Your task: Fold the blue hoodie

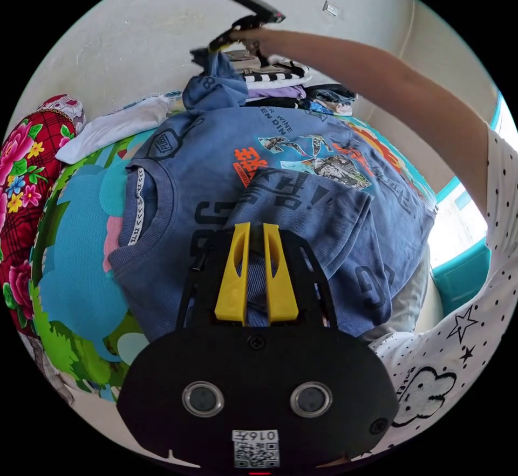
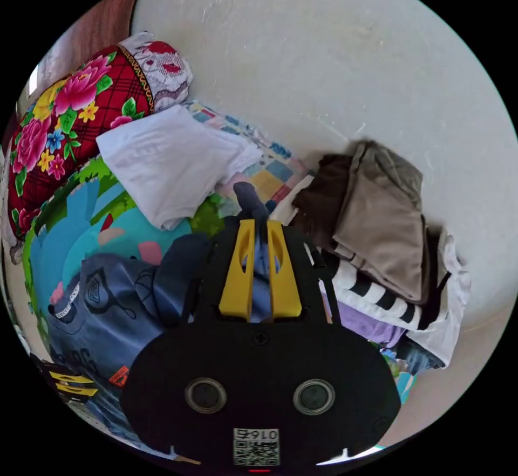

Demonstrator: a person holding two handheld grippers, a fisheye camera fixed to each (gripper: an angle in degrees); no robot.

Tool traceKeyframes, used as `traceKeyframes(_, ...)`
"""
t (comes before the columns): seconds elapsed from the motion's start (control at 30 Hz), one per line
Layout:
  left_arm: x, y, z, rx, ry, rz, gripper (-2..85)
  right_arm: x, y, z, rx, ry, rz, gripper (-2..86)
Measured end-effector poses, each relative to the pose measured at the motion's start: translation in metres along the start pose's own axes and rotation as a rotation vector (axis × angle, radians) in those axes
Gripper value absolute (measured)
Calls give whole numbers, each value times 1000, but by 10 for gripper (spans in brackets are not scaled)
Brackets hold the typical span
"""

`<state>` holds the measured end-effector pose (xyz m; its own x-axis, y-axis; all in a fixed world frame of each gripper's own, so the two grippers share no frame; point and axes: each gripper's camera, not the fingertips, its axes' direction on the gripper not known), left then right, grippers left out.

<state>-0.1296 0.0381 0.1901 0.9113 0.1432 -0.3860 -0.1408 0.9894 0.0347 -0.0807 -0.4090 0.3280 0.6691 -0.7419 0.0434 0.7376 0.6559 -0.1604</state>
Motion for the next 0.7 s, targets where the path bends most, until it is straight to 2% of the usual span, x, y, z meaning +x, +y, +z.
traceKeyframes(0.13,-16,12,4,3,12,-8,32,16,-22,-123,363,28,108,27)
traceKeyframes(0.2,-26,18,4,15,38,-25,30,7,-18,-162,436,31,78,26)
traceKeyframes(0.3,-45,32,-8,86,56,-82,25,-17,11,-214,463,-99,-42,27)
traceKeyframes(0.4,-62,46,-21,129,27,-113,19,-53,71,-247,394,-105,-140,29)
traceKeyframes(0.5,-78,57,-27,134,36,-137,23,-94,154,-252,309,-213,-220,34)
traceKeyframes(0.6,-87,65,-28,146,72,-145,30,-138,233,-225,125,-399,-228,46)
traceKeyframes(0.7,-81,67,-25,125,132,-75,43,-177,293,-196,-60,-386,-273,70)
